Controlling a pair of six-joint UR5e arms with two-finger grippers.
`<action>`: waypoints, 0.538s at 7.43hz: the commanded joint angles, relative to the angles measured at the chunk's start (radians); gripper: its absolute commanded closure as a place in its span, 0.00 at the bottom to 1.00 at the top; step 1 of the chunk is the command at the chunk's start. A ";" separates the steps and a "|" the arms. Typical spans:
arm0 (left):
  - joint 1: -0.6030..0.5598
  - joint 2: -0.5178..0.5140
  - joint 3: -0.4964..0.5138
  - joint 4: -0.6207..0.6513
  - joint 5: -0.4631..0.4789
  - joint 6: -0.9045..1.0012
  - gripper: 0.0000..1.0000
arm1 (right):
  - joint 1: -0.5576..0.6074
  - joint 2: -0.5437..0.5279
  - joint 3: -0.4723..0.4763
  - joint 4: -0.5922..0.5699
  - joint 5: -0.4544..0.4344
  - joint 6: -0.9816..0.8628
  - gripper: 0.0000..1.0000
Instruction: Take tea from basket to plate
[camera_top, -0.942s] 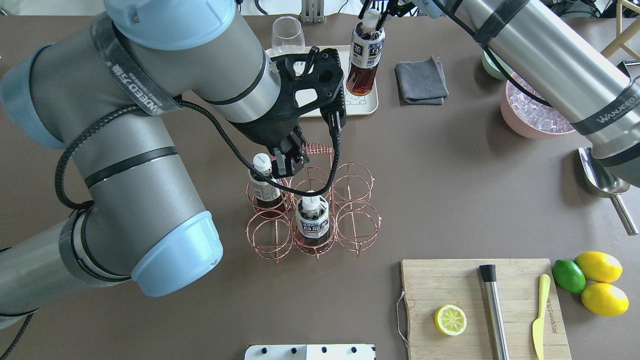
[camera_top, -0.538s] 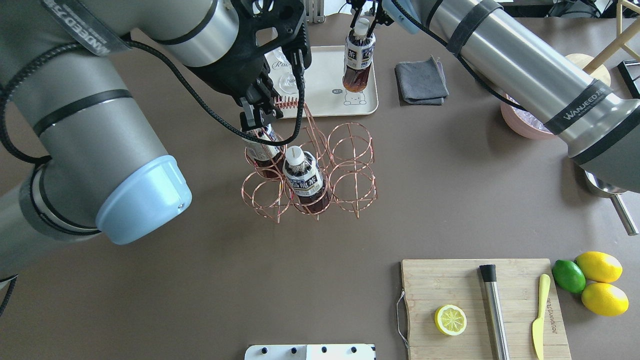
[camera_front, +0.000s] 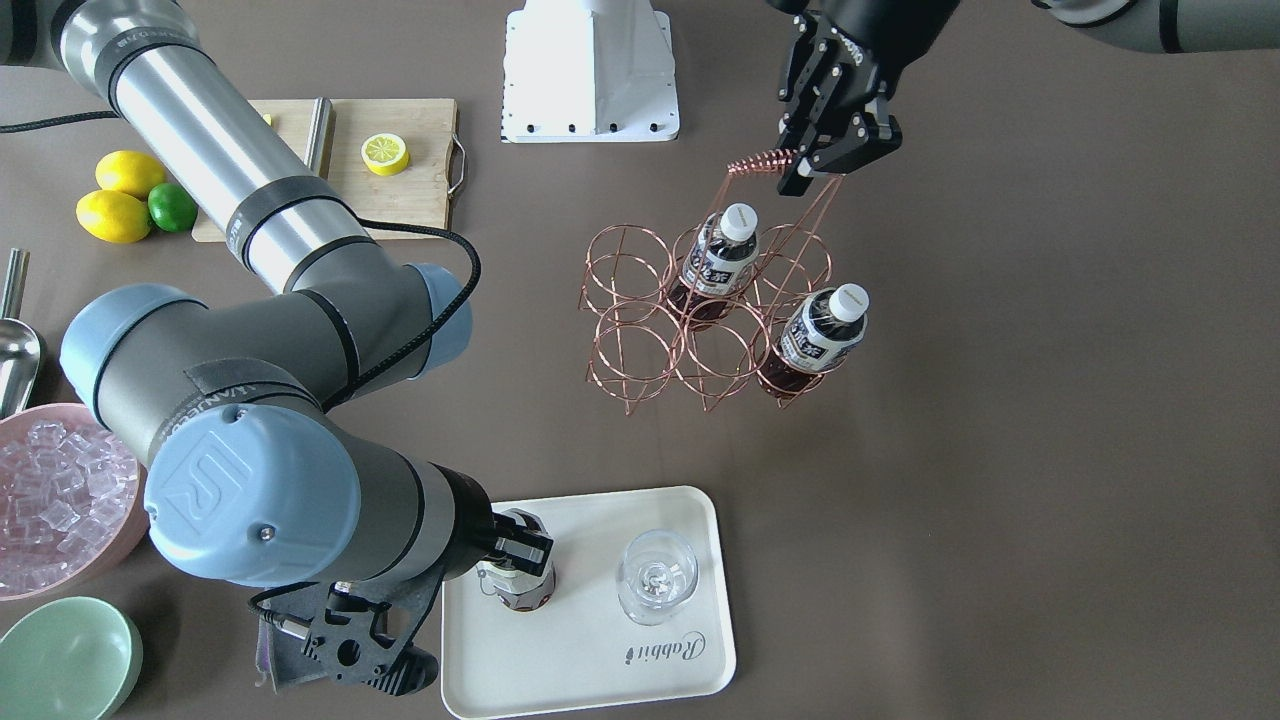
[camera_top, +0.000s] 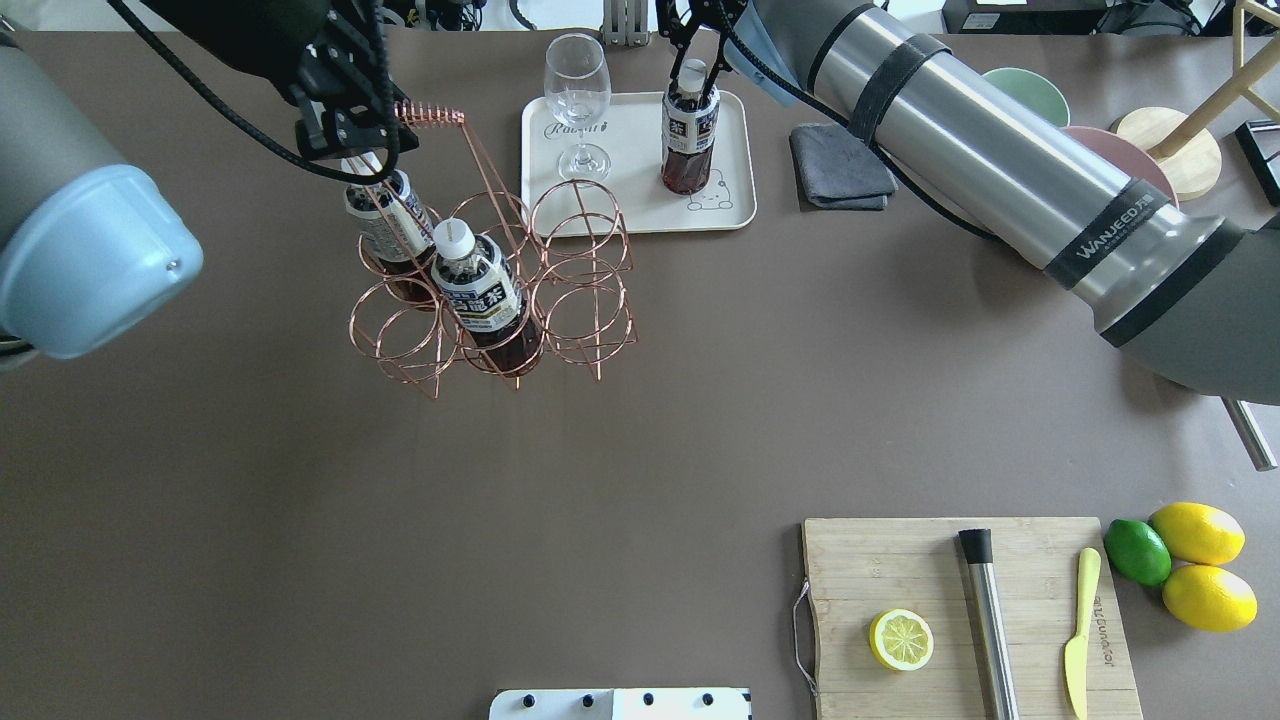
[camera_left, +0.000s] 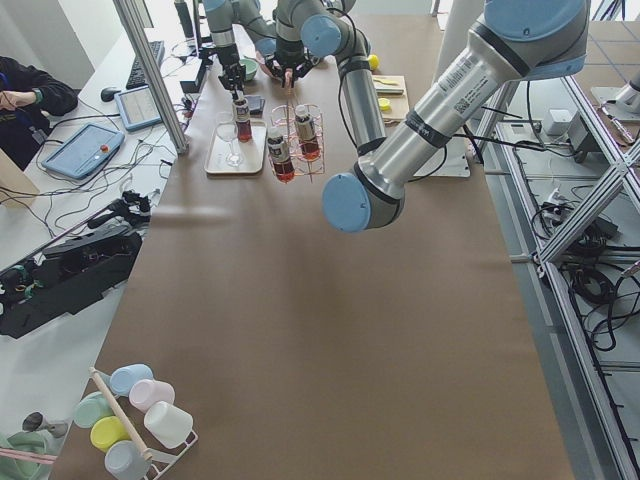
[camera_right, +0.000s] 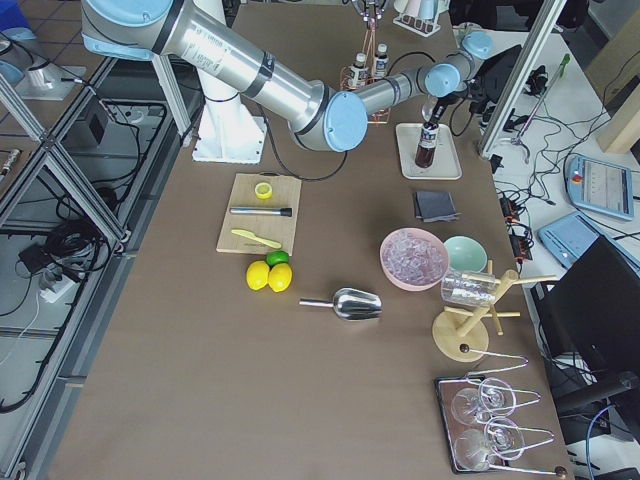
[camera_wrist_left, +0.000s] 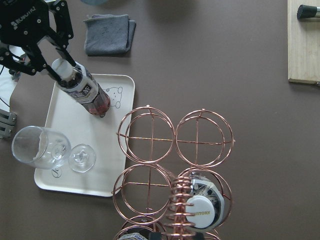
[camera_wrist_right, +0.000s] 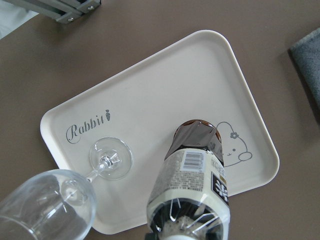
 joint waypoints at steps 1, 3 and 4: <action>-0.203 0.144 -0.045 0.000 -0.151 0.137 1.00 | -0.012 0.000 -0.017 0.013 -0.009 -0.027 0.01; -0.338 0.247 -0.070 0.002 -0.208 0.210 1.00 | 0.005 0.006 -0.013 -0.013 -0.003 -0.099 0.00; -0.393 0.290 -0.069 0.002 -0.209 0.254 1.00 | 0.020 0.010 0.009 -0.039 0.017 -0.109 0.00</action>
